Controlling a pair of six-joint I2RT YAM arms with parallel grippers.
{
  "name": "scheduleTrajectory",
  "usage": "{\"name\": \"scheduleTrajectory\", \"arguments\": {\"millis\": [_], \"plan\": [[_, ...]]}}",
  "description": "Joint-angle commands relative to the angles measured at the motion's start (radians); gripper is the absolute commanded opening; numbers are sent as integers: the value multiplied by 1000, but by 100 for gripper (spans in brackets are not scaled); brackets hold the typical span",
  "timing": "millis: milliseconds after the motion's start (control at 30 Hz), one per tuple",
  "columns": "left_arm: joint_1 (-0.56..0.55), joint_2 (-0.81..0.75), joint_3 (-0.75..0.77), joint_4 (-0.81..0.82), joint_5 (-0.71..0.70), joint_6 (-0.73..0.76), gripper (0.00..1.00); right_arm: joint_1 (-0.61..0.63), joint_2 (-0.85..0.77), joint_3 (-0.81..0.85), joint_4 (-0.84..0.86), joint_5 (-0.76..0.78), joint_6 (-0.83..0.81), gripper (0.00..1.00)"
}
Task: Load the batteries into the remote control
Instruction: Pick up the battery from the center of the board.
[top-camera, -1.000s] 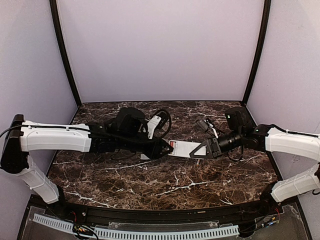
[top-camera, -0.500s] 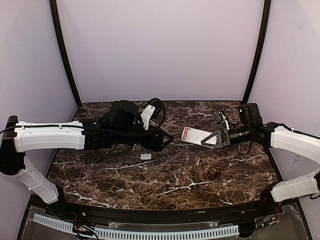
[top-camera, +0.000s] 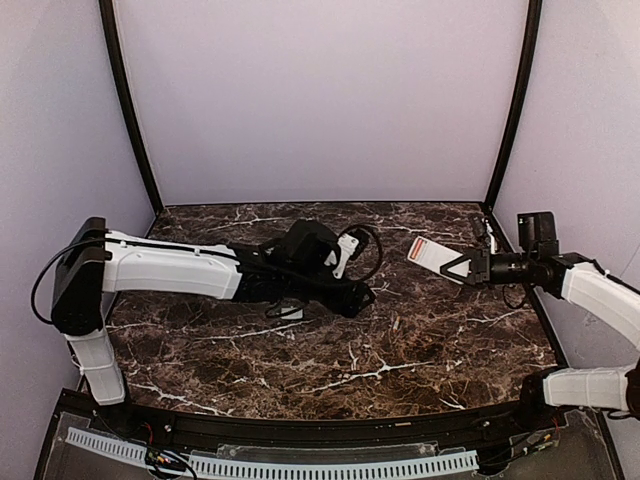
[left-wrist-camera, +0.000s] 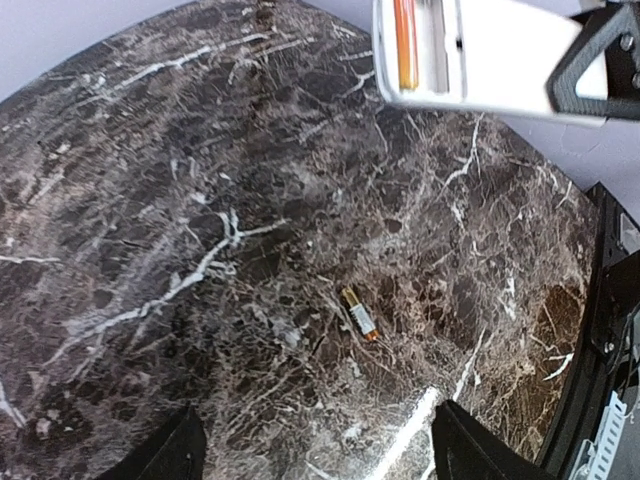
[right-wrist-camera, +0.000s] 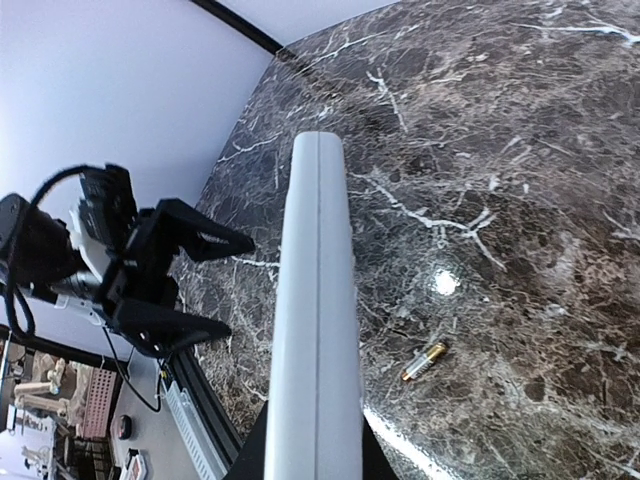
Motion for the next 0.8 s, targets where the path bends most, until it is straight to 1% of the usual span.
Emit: {"name": "scheduleTrajectory", "arguments": {"millis": [0, 167, 300, 533, 633, 767], "plan": [[-48, 112, 100, -63, -6, 10, 77, -68, -46, -34, 3, 17, 33, 0], [-80, 262, 224, -100, -19, -10, 75, -116, -63, -50, 10, 5, 56, 0], [-87, 338, 290, -114, -16, -37, 73, -137, -66, -52, 8, -10, 57, 0], [-97, 444, 379, -119, -35, -62, 71, -139, -65, -53, 8, -27, 53, 0], [-112, 497, 424, -135, -70, -43, 69, -139, -64, -54, 8, -35, 50, 0], [-120, 579, 519, -220, -128, -31, 64, -139, -66, -54, 8, -38, 47, 0]]}}
